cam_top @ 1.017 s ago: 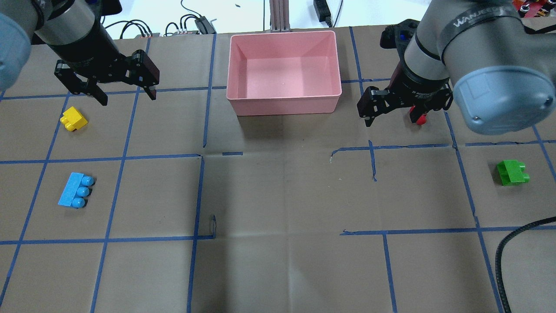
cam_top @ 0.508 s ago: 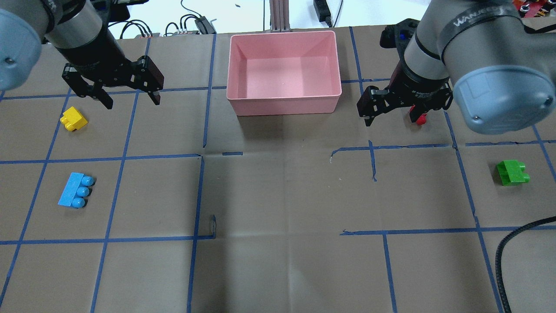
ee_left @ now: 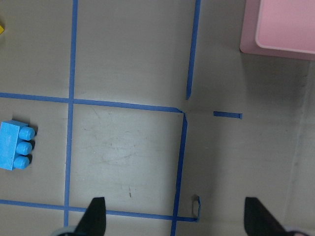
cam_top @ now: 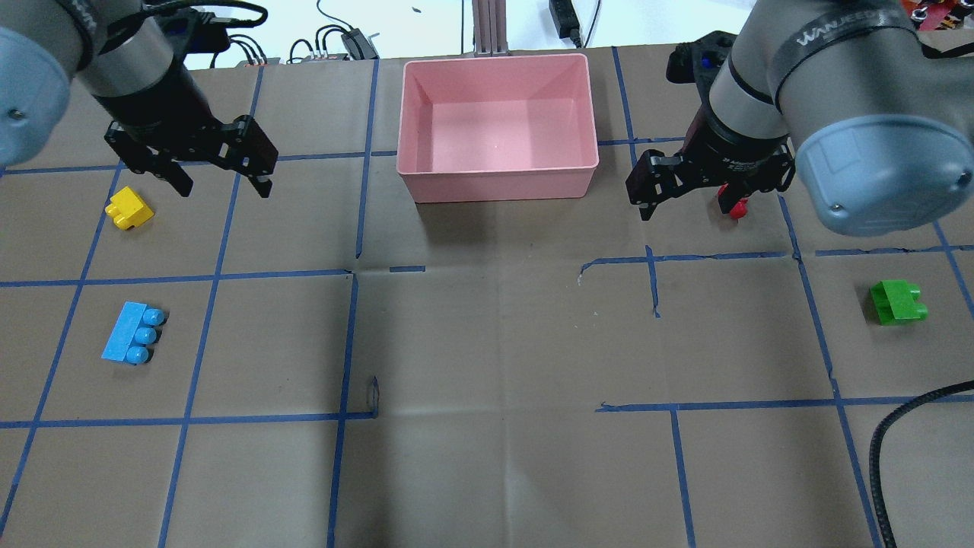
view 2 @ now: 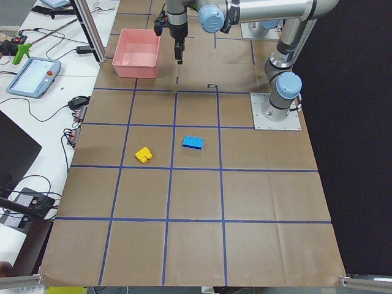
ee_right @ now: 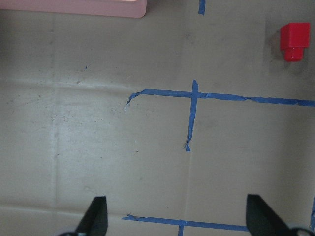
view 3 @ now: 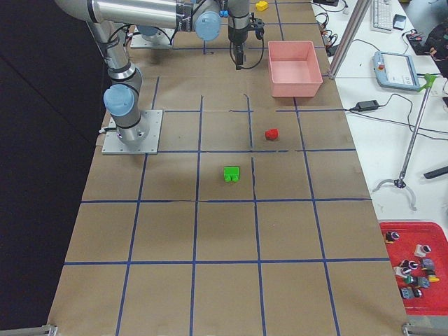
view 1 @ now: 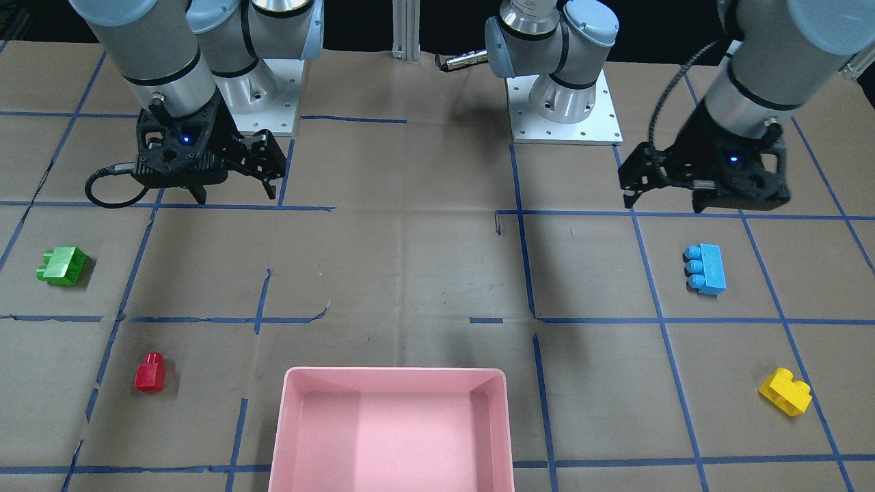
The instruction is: Put all blocks into box
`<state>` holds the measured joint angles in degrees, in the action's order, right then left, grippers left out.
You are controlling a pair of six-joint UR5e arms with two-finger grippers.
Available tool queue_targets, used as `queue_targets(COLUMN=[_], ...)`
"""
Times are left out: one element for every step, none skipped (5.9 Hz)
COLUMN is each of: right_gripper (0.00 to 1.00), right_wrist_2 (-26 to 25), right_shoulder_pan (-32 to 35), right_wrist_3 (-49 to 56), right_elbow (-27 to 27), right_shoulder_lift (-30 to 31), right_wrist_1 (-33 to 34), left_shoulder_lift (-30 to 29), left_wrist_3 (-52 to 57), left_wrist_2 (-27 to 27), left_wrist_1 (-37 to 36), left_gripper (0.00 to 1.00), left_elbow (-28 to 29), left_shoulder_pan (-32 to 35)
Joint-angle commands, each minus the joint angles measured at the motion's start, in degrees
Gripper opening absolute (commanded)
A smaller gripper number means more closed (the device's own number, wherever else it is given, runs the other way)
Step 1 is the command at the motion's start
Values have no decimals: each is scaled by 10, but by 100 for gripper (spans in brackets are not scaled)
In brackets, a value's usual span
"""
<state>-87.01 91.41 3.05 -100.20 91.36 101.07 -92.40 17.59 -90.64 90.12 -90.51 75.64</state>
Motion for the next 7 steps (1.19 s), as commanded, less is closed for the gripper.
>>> queue_targets(right_gripper=[100, 100, 100, 100, 99, 99, 99], right_wrist_2=[1, -4, -3, -8, -22, -58, -53], right_shoulder_pan=[0, 0, 0, -26, -71, -147, -231], right_wrist_3=[-3, -2, -2, 14, 137, 265, 321], right_elbow=[0, -1, -6, -9, -10, -20, -36], right_shoulder_lift=[-1, 2, 0, 2, 7, -3, -4], right_wrist_1=[0, -3, -8, 1, 21, 59, 68], left_shoulder_lift=[14, 13, 11, 2, -7, -19, -37], left_wrist_3=[176, 238, 296, 300, 310, 311, 311], left_wrist_2=[0, 0, 0, 0, -1, -1, -1], left_wrist_1=[-7, -36, -46, -68, -97, -154, -225], left_gripper=[99, 99, 99, 99, 99, 99, 99], left_elbow=[-43, -69, -85, -95, -112, -142, -173], left_shoulder_pan=[-140, -203, -237, -247, -249, -249, -249])
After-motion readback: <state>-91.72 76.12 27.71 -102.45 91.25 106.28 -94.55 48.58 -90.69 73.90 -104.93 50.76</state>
